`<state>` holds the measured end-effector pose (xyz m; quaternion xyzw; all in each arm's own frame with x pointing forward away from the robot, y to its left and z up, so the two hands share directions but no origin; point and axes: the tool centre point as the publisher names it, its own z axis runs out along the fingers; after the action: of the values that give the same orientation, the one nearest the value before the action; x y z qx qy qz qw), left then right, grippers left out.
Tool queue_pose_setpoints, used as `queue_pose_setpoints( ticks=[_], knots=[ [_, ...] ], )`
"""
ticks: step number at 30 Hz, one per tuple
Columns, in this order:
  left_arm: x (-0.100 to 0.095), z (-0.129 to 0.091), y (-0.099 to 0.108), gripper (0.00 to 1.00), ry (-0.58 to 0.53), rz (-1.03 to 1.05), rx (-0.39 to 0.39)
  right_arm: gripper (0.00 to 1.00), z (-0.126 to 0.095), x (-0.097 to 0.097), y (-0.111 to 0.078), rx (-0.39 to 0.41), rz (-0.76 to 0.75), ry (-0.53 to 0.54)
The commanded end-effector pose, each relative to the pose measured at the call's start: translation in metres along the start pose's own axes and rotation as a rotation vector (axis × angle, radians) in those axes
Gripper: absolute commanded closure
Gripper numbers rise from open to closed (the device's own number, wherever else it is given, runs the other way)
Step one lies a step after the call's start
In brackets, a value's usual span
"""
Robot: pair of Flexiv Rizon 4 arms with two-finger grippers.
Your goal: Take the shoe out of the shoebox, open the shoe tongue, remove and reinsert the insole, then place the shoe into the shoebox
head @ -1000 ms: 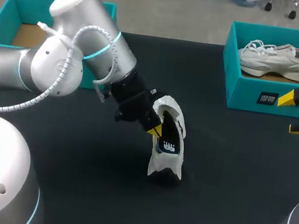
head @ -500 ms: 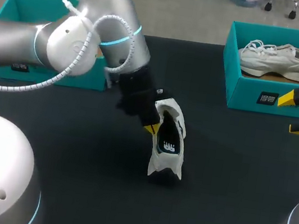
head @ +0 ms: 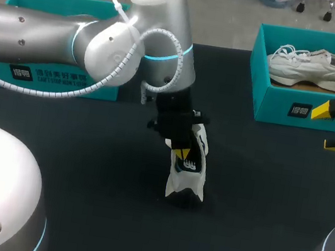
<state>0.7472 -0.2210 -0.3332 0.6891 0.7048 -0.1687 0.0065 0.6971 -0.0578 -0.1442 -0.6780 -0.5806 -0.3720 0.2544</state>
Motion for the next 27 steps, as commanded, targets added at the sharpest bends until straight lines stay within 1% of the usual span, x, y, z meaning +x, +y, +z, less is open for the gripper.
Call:
queue_pose_setpoints(
  ticks=[1, 8, 9, 11, 18, 20, 24, 27],
  knots=[
    [-0.006, 0.017, 0.004, 1.0, 0.044, -0.007, -0.02, 0.0, 0.001, 0.0, 0.0, -0.001, 0.001, -0.003],
    [-0.005, 0.032, 0.003, 1.0, 0.046, -0.015, -0.032, 0.0, 0.001, 0.0, 0.0, -0.001, 0.001, -0.003],
    [-0.005, 0.035, 0.003, 1.0, 0.052, -0.014, -0.046, 0.0, 0.001, 0.0, 0.0, -0.001, 0.001, -0.003],
    [-0.004, 0.04, 0.002, 1.0, 0.051, -0.012, -0.045, 0.0, 0.001, 0.0, 0.0, -0.001, 0.001, -0.003],
    [-0.003, 0.057, 0.003, 1.0, 0.074, -0.034, -0.082, 0.0, 0.001, 0.0, 0.0, -0.001, 0.001, -0.003],
    [-0.003, 0.055, 0.002, 1.0, 0.077, -0.041, -0.103, 0.0, 0.001, 0.0, 0.0, -0.001, 0.001, -0.003],
    [-0.003, 0.041, -0.001, 1.0, 0.04, -0.04, -0.14, 0.0, 0.001, 0.0, 0.0, -0.001, 0.001, -0.003],
    [-0.006, 0.037, -0.003, 1.0, 0.012, -0.025, -0.159, 0.0, 0.001, 0.0, 0.0, -0.001, 0.001, -0.003]
  ],
)
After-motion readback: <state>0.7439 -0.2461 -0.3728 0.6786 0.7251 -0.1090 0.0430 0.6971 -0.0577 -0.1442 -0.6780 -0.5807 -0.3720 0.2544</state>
